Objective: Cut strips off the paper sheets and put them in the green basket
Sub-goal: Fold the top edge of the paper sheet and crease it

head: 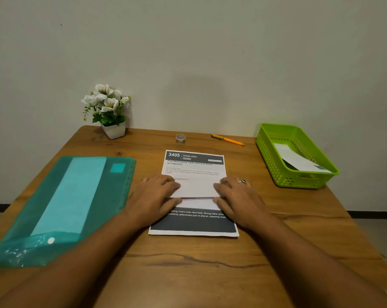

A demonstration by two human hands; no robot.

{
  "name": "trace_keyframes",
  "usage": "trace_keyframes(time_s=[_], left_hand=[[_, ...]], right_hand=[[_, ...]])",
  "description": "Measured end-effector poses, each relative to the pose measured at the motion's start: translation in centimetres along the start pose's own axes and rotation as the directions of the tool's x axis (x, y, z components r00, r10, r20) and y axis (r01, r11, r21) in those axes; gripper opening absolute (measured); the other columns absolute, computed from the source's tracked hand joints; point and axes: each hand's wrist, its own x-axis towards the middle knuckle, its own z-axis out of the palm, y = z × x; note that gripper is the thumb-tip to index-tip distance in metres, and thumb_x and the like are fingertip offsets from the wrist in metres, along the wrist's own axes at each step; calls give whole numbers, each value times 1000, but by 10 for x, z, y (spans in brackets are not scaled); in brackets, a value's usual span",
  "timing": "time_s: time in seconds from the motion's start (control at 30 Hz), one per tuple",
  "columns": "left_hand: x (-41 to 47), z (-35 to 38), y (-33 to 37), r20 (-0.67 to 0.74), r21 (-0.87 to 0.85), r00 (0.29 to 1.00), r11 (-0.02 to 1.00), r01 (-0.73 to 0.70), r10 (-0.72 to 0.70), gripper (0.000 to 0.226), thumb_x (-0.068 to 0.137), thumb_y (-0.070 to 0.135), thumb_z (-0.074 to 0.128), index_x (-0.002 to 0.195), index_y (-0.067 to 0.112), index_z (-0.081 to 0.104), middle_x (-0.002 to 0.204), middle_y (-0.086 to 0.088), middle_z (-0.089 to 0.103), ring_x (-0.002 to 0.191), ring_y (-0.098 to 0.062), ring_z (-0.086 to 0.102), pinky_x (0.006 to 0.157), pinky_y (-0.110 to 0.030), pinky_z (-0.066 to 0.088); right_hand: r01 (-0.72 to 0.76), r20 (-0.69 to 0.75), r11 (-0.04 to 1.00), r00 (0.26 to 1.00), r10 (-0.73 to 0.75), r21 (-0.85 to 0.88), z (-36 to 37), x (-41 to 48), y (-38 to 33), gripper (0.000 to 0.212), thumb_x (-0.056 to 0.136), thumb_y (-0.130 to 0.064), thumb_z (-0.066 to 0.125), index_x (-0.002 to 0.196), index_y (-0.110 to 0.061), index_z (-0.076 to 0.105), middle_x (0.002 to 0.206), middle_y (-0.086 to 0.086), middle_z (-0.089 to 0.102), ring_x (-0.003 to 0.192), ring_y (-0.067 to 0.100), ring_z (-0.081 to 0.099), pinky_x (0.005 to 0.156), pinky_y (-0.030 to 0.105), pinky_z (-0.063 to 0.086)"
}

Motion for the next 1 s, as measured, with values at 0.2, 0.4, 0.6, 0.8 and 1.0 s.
trace_keyframes(time_s=[0.2,0.4,0.6,0.8,1.0], left_hand=[[12,8,12,17,-19,1000,1000,9,-8,46,103,52,41,138,29,58,148,3,53,138,-16,44,114,-44,34],[22,29,31,149,-2,987,998,69,-68,55,109,36,29,160,17,30,168,-2,25,156,-22,19,127,-43,14],[20,28,32,213,54,966,989,136,-145,63,110,43,19,164,12,10,172,-5,6,159,-22,2,128,-42,2],[16,18,18,267,96,933,970,224,-242,69,108,51,15,164,13,0,172,-5,-2,158,-23,-4,128,-46,1],[15,28,28,222,135,925,949,283,-308,71,106,53,8,164,13,-1,172,-6,-1,159,-25,-3,127,-52,1]], right_hand=[[-56,54,991,997,50,119,-1,9,-19,52,106,-52,41,145,-20,52,151,8,49,140,26,43,114,45,33],[-44,24,969,999,39,244,17,34,-58,44,106,-22,45,147,-8,50,151,12,48,141,28,42,118,39,31],[-85,44,966,996,76,246,31,28,-48,55,110,-34,31,160,-9,33,168,8,32,157,27,23,128,43,17],[-185,130,966,978,163,183,22,14,-2,60,110,-41,20,165,-16,22,173,3,19,160,22,13,128,43,11],[-241,158,968,961,229,63,14,28,-10,58,111,-37,27,162,-11,24,171,8,23,159,28,15,129,49,10]])
